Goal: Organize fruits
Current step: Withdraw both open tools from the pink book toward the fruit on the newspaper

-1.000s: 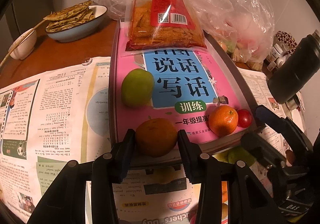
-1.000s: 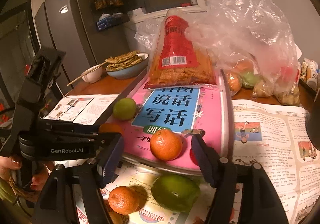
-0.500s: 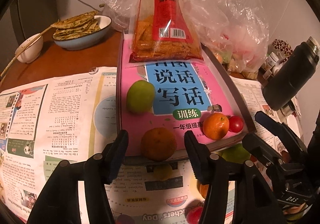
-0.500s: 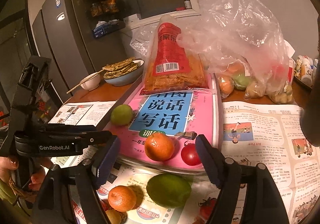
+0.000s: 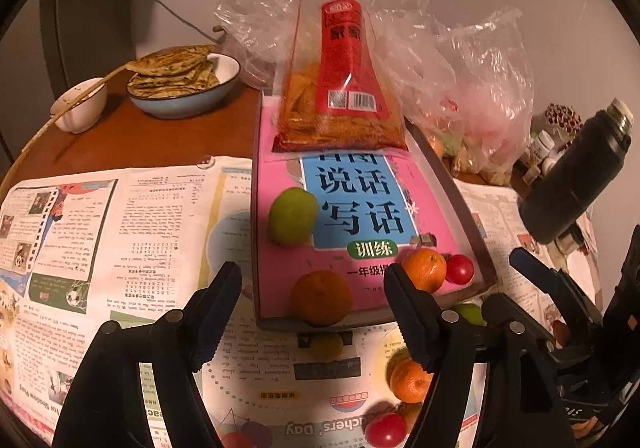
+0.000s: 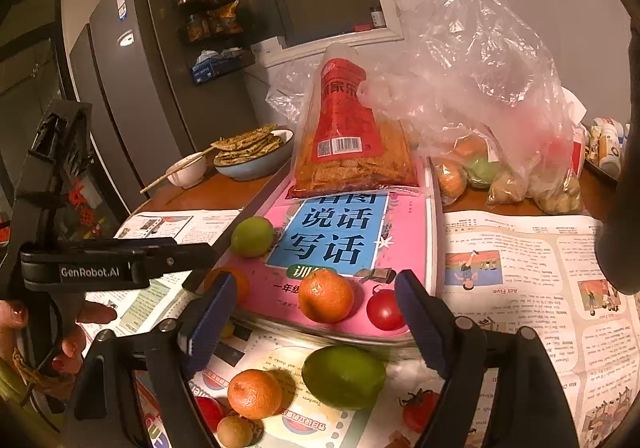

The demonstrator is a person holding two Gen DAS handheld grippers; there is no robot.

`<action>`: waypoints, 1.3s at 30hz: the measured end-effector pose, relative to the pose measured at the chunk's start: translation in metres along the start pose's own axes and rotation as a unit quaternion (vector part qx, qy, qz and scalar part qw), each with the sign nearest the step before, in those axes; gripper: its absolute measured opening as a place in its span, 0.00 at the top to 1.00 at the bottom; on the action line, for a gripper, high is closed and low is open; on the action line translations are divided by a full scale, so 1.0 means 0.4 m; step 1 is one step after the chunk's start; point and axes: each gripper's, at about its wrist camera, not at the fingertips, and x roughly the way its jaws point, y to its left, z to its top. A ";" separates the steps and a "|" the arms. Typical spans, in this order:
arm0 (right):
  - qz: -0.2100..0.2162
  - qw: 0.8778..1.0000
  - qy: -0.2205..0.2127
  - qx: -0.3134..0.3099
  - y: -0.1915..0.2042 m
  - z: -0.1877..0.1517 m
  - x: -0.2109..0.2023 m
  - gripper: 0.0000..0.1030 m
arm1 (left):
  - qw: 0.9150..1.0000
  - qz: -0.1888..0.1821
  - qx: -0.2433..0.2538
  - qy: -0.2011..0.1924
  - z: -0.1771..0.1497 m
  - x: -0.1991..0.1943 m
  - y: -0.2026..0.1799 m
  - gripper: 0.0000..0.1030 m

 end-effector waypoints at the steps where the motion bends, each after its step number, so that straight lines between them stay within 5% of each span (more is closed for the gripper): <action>1: -0.001 1.000 -0.002 0.000 -0.001 0.000 -0.004 0.13 | 1.000 0.001 0.000 -0.005 0.000 -0.005 -0.001 0.27; 22: -0.014 0.999 -0.034 0.024 -0.027 0.030 -0.092 0.09 | 0.997 -0.017 0.049 -0.059 -0.017 -0.112 -0.054 0.26; 39: -0.024 0.999 -0.042 0.022 -0.026 0.022 -0.151 0.08 | 0.996 -0.045 0.056 -0.057 -0.041 -0.155 -0.069 0.23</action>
